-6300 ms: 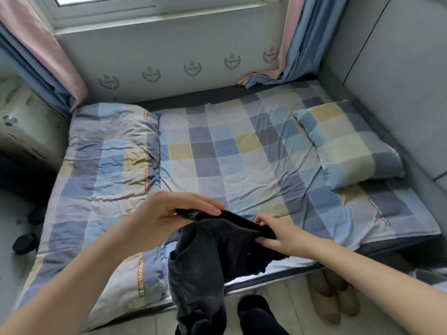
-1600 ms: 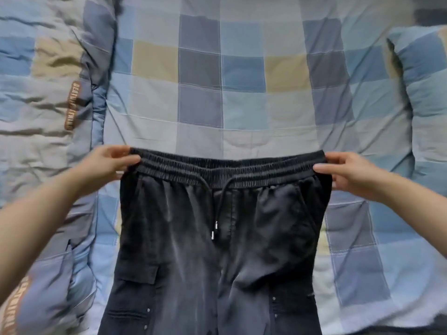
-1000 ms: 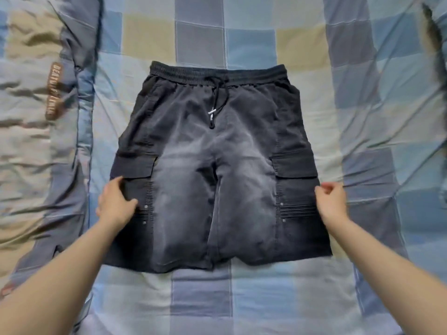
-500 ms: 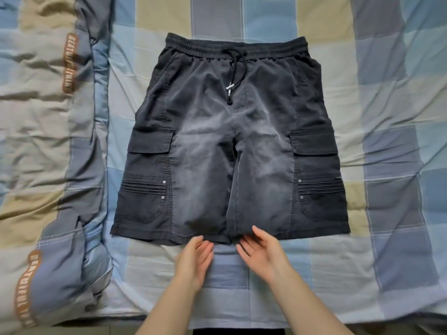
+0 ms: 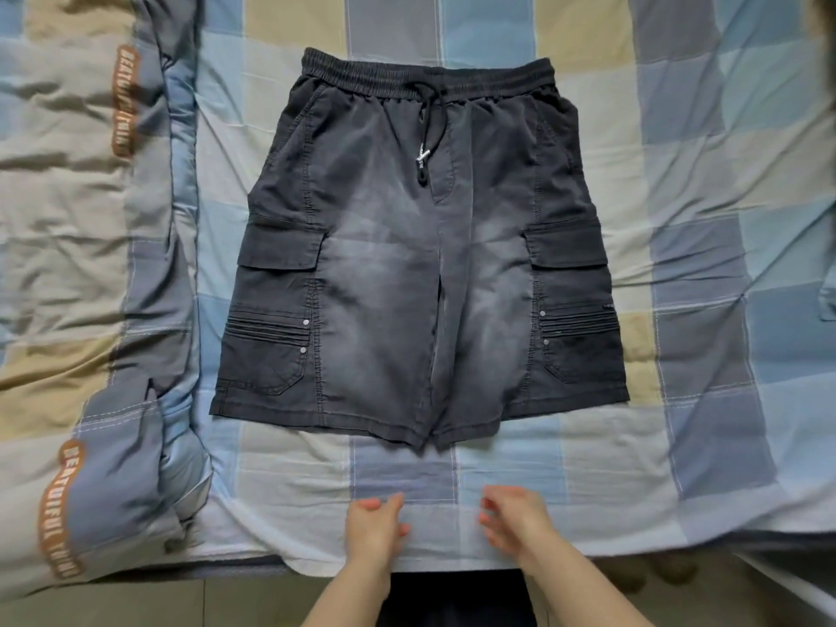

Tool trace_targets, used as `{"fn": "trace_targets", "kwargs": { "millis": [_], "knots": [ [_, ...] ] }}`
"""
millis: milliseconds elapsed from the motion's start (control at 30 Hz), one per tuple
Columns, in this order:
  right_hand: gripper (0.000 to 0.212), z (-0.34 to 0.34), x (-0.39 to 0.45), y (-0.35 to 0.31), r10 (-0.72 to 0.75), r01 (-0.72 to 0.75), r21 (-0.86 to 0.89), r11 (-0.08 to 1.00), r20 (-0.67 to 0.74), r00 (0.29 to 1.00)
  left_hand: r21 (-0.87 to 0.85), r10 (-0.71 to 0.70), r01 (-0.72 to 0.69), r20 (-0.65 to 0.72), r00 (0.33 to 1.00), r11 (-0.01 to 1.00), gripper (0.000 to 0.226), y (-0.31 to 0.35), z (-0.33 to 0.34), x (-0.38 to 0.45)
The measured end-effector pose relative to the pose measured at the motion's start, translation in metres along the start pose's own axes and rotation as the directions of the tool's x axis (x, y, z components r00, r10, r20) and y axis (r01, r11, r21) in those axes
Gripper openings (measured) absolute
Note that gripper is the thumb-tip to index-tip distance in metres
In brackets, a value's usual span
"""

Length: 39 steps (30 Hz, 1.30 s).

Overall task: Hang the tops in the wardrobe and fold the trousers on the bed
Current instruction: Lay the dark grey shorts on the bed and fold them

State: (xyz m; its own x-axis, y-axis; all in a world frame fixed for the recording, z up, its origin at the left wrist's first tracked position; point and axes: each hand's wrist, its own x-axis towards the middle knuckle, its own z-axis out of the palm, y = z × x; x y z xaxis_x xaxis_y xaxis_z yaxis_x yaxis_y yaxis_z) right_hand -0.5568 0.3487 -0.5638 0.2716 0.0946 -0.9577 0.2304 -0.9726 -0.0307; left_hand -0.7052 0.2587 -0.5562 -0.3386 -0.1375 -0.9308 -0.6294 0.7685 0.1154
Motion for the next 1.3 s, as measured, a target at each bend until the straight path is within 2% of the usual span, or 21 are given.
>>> {"fn": "trace_targets", "kwargs": {
  "millis": [67, 100, 133, 200, 233, 267, 300, 367, 433, 500, 633, 700, 800, 867, 900, 967, 1000, 1067, 1100, 1200, 1300],
  "knots": [
    [0.023, -0.036, 0.018, -0.02, -0.134, 0.121, -0.091, 0.988, -0.15, 0.98, 0.286, 0.273, -0.243, -0.068, 0.96, 0.927, 0.026, -0.003, -0.002, -0.006],
    [0.033, -0.054, 0.025, -0.035, -0.208, 0.178, -0.146, 0.973, -0.228, 0.951, 0.386, 0.437, -0.388, -0.047, 0.898, 0.837, 0.029, 0.001, 0.001, -0.01],
    [0.042, -0.071, 0.034, -0.053, -0.281, 0.222, -0.216, 0.951, -0.297, 0.913, 0.47, 0.604, -0.536, 0.009, 0.797, 0.701, 0.034, 0.006, 0.005, -0.014],
    [0.045, -0.104, 0.049, -0.094, -0.413, 0.299, -0.319, 0.899, -0.396, 0.82, 0.614, 0.825, -0.724, 0.2, 0.528, 0.314, 0.047, 0.021, 0.023, -0.019],
    [0.047, -0.115, 0.053, -0.114, -0.472, 0.338, -0.359, 0.87, -0.409, 0.781, 0.66, 0.854, -0.738, 0.295, 0.428, 0.142, 0.057, 0.029, 0.032, -0.017],
    [0.052, -0.126, 0.059, -0.133, -0.513, 0.372, -0.384, 0.845, -0.388, 0.766, 0.69, 0.842, -0.724, 0.383, 0.38, 0.013, 0.068, 0.035, 0.046, -0.015],
    [0.056, -0.129, 0.059, -0.15, -0.537, 0.399, -0.394, 0.828, -0.351, 0.767, 0.719, 0.798, -0.691, 0.46, 0.39, -0.076, 0.078, 0.043, 0.057, -0.013],
    [0.061, -0.134, 0.067, -0.171, -0.551, 0.429, -0.426, 0.796, -0.218, 0.805, 0.782, 0.691, -0.603, 0.525, 0.497, -0.16, 0.095, 0.053, 0.082, -0.014],
    [0.051, -0.132, 0.067, -0.179, -0.548, 0.453, -0.504, 0.735, -0.049, 0.835, 0.83, 0.599, -0.534, 0.513, 0.615, -0.162, 0.098, 0.055, 0.1, -0.008],
    [0.028, -0.141, 0.059, -0.184, -0.593, 0.565, -0.489, 0.665, 0.115, 0.797, 0.883, 0.547, -0.444, 0.449, 0.706, -0.153, 0.096, 0.056, 0.115, -0.01],
    [0.009, -0.185, 0.05, -0.17, -0.752, 0.737, -0.328, 0.591, 0.106, 0.651, 0.885, 0.573, -0.438, 0.444, 0.689, -0.159, 0.079, 0.052, 0.128, -0.017],
    [0.006, -0.208, 0.059, -0.157, -0.731, 0.689, -0.423, 0.588, 0.087, 0.677, 0.859, 0.53, -0.446, 0.508, 0.68, -0.251, 0.076, 0.046, 0.128, -0.017],
    [0.016, -0.235, 0.087, -0.15, -0.512, 0.408, -0.766, 0.497, 0.12, 0.851, 0.867, 0.447, -0.336, 0.481, 0.754, -0.367, 0.078, 0.044, 0.135, -0.025],
    [0.016, -0.235, 0.09, -0.164, -0.503, 0.304, -0.845, 0.439, 0.05, 0.863, 0.901, 0.436, -0.229, 0.385, 0.813, -0.369, 0.064, 0.055, 0.148, -0.046],
    [0.014, -0.23, 0.088, -0.176, -0.556, 0.295, -0.843, 0.449, -0.005, 0.831, 0.917, 0.467, -0.189, 0.346, 0.814, -0.351, 0.052, 0.063, 0.157, -0.058],
    [0.013, -0.216, 0.09, -0.216, -0.658, 0.371, -0.779, 0.506, -0.071, 0.75, 0.917, 0.584, -0.23, 0.386, 0.714, -0.325, 0.032, 0.076, 0.182, -0.074],
    [0.015, -0.207, 0.091, -0.24, -0.674, 0.425, -0.732, 0.532, -0.063, 0.736, 0.882, 0.638, -0.325, 0.47, 0.609, -0.34, 0.028, 0.083, 0.195, -0.08],
    [0.017, -0.186, 0.096, -0.284, -0.658, 0.549, -0.561, 0.619, 0.01, 0.753, 0.733, 0.617, -0.489, 0.672, 0.41, -0.474, 0.043, 0.09, 0.224, -0.08],
    [0.018, -0.175, 0.097, -0.305, -0.637, 0.581, -0.459, 0.672, 0.043, 0.77, 0.659, 0.577, -0.541, 0.74, 0.346, -0.522, 0.054, 0.096, 0.239, -0.081],
    [0.013, -0.138, 0.088, -0.367, -0.619, 0.629, -0.241, 0.739, 0.125, 0.775, 0.495, 0.466, -0.627, 0.855, 0.228, -0.601, 0.066, 0.112, 0.285, -0.082],
    [0.004, -0.11, 0.085, -0.409, -0.617, 0.648, -0.202, 0.734, 0.2, 0.761, 0.402, 0.329, -0.533, 0.915, 0.232, -0.745, 0.057, 0.118, 0.322, -0.077]
  ]
}}
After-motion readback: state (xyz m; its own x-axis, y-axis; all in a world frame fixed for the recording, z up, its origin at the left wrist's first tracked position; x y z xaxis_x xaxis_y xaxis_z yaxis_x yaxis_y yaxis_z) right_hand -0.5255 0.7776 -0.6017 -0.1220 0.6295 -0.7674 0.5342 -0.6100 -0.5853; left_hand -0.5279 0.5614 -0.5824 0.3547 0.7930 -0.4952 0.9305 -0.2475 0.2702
